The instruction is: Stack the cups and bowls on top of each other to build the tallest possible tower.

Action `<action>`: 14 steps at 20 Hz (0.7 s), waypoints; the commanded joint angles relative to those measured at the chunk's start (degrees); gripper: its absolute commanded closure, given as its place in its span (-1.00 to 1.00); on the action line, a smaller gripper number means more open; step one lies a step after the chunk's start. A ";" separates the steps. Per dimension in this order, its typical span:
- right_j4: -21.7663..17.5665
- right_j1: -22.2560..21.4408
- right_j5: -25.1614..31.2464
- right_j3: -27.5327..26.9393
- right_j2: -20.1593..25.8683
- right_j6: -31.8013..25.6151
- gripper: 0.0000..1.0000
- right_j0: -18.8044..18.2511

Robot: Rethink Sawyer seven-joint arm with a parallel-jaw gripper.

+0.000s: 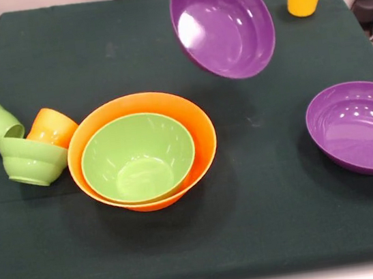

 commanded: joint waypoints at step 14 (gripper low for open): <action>4.45 -10.66 14.46 1.09 14.73 -11.87 1.00 -11.94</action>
